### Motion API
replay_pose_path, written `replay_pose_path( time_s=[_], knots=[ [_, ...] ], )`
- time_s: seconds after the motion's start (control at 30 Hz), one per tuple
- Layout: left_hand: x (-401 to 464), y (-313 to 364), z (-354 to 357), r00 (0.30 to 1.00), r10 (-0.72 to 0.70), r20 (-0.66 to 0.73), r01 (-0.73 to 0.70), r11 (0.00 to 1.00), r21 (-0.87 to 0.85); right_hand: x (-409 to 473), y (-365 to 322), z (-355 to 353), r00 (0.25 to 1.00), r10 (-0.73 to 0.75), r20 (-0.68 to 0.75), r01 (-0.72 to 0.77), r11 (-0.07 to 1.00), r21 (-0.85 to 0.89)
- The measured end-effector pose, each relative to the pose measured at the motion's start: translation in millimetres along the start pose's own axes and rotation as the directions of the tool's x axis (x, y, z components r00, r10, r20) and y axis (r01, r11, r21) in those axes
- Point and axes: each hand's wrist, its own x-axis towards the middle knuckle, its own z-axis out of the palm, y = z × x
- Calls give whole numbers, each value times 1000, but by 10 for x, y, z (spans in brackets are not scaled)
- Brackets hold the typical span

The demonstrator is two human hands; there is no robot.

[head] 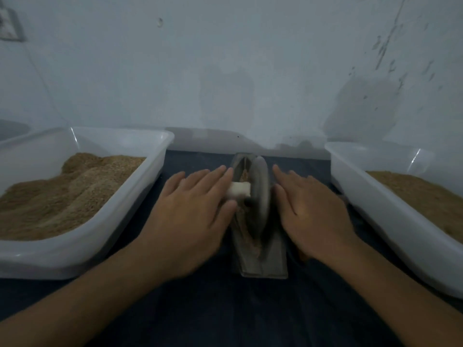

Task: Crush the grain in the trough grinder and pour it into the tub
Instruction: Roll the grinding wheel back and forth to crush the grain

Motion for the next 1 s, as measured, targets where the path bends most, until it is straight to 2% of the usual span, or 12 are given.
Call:
replay_pose_path(
  time_s=[0.07, 0.13, 0.2, 0.4, 0.5, 0.57, 0.7, 0.87, 0.93, 1.0],
  knots=[
    [-226, 113, -85, 998, 42, -45, -40, 998, 50, -194, 20, -74, 1000, -18, -6, 18, 999, 26],
    [-246, 100, -94, 1000, 29, 7, -29, 999, 30, -220, 25, -77, 998, -47, -44, 47, 999, 21],
    [-70, 26, -44, 999, -14, 48, 15, 1000, -6, -81, -4, -32, 998, -51, -21, 52, 999, 10],
    [966, -189, 359, 976, -198, 93, 199, 980, -6, 978, 69, 202, 987, 82, 135, -68, 992, -108],
    [1239, -263, 398, 959, -227, 172, 219, 974, 65, 1229, 44, 237, 978, 157, 136, -136, 980, -148],
    [1171, -284, 412, 954, -226, 195, 222, 974, 46, 1160, 0, 226, 986, 124, 109, -105, 980, -170],
    [584, -219, 303, 984, -142, 109, 144, 989, -18, 633, -56, 98, 1000, -25, 9, 26, 993, -116],
    [-176, -49, -58, 999, 30, 18, -29, 999, -32, -109, -8, -151, 994, -90, -59, 88, 995, -41],
    [-242, -35, -64, 998, 57, 10, -57, 998, -19, -181, 19, -155, 989, -118, -87, 113, 992, -64],
    [-118, -39, -4, 999, 28, 27, -28, 999, -16, -103, 14, -105, 994, -103, -42, 102, 994, -29]
  ],
)
